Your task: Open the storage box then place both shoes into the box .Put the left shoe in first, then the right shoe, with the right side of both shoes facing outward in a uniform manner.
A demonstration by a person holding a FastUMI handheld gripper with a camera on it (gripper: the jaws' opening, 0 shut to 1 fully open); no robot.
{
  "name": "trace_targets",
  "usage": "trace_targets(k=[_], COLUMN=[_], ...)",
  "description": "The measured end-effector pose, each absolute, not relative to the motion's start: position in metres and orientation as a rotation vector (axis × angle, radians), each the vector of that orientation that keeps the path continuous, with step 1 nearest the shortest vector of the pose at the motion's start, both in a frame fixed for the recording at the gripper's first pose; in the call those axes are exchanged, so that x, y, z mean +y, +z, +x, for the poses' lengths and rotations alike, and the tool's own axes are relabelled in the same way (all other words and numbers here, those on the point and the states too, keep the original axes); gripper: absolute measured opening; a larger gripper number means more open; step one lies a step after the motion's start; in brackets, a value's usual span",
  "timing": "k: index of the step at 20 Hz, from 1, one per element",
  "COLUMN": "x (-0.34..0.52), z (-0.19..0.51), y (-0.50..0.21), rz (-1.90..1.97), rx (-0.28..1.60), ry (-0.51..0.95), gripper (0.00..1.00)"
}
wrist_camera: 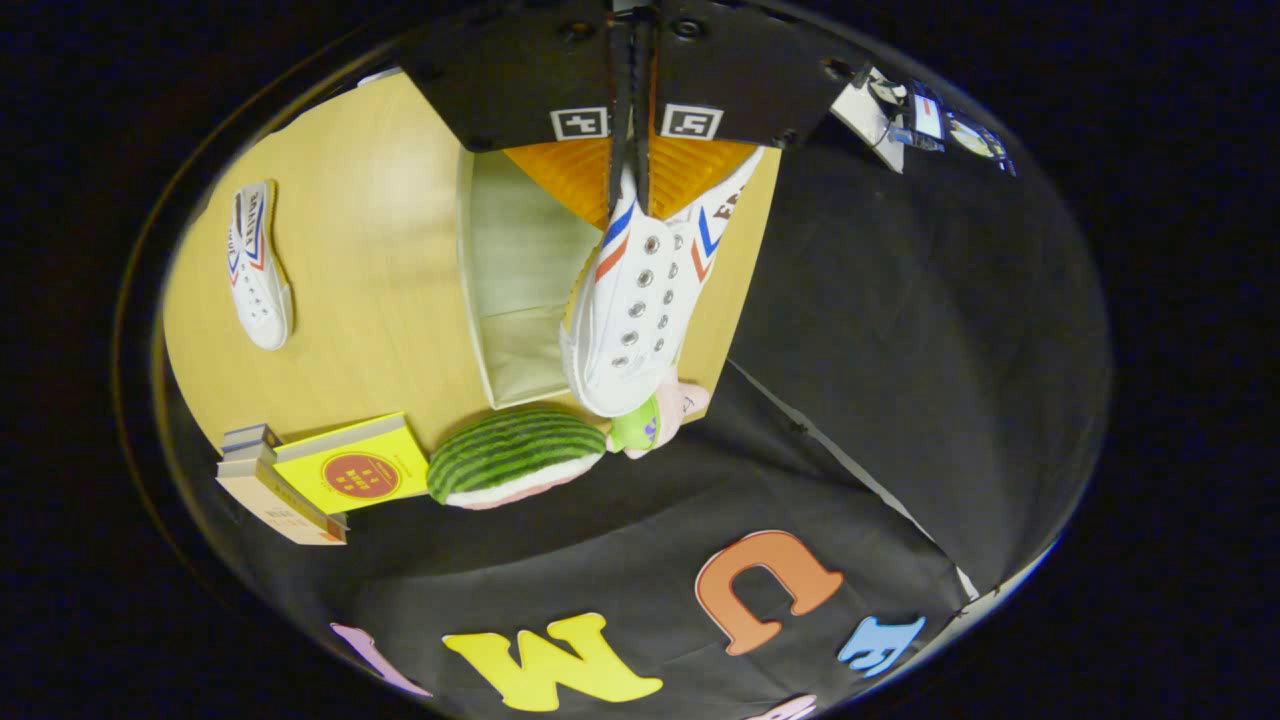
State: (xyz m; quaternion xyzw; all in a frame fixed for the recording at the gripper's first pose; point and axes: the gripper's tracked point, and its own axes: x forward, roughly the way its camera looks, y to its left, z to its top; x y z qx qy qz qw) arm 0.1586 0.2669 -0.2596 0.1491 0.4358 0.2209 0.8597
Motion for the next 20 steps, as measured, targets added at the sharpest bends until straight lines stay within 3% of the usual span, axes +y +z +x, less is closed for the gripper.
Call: trace_targets(k=[6,10,11,15,20], x=[0.297,0.302,0.308,0.277,0.233], z=[0.163,0.161,0.159,0.167,0.164], y=[-0.288,-0.289,-0.29,-0.283,-0.263], rz=[0.278,0.331,0.349,0.279,0.156], rx=[0.902,0.894,0.906,0.861,0.803], ry=[0.478,0.518,0.541,0.443,0.417], gripper=[0.07,0.13,0.21,1.0,1.0])
